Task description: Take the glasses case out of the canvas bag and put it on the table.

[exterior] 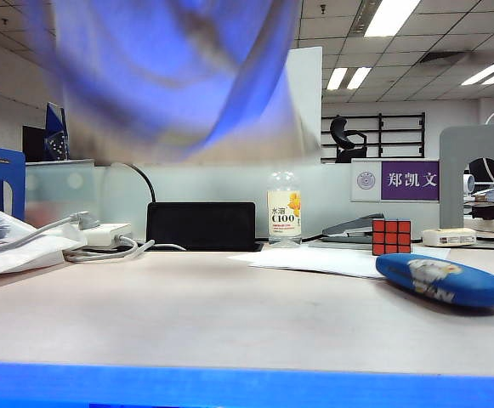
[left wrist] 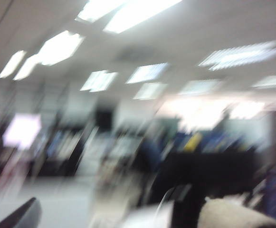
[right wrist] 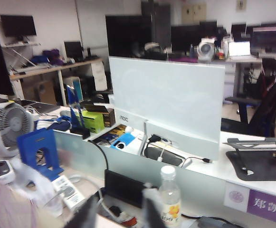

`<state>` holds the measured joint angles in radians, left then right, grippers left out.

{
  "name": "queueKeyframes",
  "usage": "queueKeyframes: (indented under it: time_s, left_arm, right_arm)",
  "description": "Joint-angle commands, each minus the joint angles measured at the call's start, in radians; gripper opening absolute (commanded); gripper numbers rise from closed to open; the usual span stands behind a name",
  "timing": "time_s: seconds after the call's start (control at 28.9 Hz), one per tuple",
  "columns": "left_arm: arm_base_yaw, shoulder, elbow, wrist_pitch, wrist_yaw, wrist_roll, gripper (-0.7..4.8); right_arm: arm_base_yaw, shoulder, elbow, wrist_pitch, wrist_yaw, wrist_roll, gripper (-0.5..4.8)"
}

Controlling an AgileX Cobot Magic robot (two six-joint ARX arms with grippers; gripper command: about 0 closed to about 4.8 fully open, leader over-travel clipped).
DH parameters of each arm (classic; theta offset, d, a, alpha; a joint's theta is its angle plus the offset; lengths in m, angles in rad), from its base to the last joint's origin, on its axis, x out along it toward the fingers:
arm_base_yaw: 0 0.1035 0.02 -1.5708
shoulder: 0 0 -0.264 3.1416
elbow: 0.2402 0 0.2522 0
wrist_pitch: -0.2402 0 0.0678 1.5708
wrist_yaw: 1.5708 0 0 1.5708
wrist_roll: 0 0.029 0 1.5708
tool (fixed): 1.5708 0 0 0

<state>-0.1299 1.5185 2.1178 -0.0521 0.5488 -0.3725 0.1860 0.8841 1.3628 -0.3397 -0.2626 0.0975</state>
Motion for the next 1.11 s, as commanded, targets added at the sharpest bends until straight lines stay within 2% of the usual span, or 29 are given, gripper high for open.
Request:
queueKeyframes:
  time_s: [0.03, 0.1, 0.14, 0.21, 0.31, 0.35, 0.38, 0.45, 0.52, 0.66, 0.76, 0.83, 0.93, 1.11]
  left_arm:
    - [0.003, 0.113, -0.014, -0.336, -0.100, 0.029, 4.79]
    - [0.003, 0.199, -0.014, -0.384, -0.105, -0.011, 4.79]
    - [0.003, 0.231, -0.013, -0.352, -0.108, -0.067, 4.79]
    - [0.003, 0.271, -0.013, -0.169, -0.109, -0.245, 4.79]
    - [0.000, 0.283, -0.012, 0.004, -0.158, -0.419, 4.79]
    - [-0.010, 0.282, -0.012, 0.008, -0.184, -0.475, 4.79]
    - [-0.020, 0.282, -0.012, -0.007, -0.191, -0.492, 4.79]
    - [-0.023, 0.283, -0.012, -0.127, -0.197, -0.492, 4.79]
    - [-0.023, 0.284, -0.014, -0.347, -0.243, -0.424, 4.79]
    - [-0.023, 0.333, -0.016, -0.777, -0.346, -0.162, 4.79]
    - [-0.023, 0.381, -0.024, -1.014, -0.388, -0.048, 4.79]
    - [-0.023, 0.403, -0.042, -1.117, -0.402, -0.001, 4.79]
    - [-0.027, 0.405, -0.087, -1.183, -0.398, 0.035, 4.79]
    - [-0.072, 0.393, -0.092, -1.331, -0.283, 0.147, 4.79]
  right_arm:
    - [0.001, -0.034, -0.005, -0.132, 0.002, 0.000, 1.35]
    - [0.001, -0.053, -0.005, -0.234, -0.003, 0.000, 1.35]
    - [0.001, -0.064, -0.005, -0.286, -0.005, 0.000, 1.35]
    - [0.001, -0.080, -0.005, -0.364, -0.005, 0.000, 1.35]
    - [0.001, -0.101, -0.005, -0.390, -0.005, -0.006, 1.35]
    - [0.001, -0.109, -0.005, -0.396, -0.005, -0.014, 1.35]
    - [0.001, -0.114, -0.005, -0.401, -0.005, -0.018, 1.35]
    - [0.001, -0.122, -0.005, -0.420, -0.005, -0.019, 1.35]
    - [0.001, -0.127, -0.006, -0.447, -0.005, -0.019, 1.35]
    - [0.001, -0.130, -0.006, -0.489, -0.005, -0.019, 1.35]
    - [0.001, -0.130, -0.006, -0.502, -0.005, -0.019, 1.35]
    - [0.001, -0.130, -0.006, -0.509, -0.006, -0.019, 1.35]
    - [0.002, -0.130, -0.006, -0.525, -0.013, -0.019, 1.35]
    - [0.002, -0.132, -0.007, -0.552, -0.019, -0.020, 1.35]
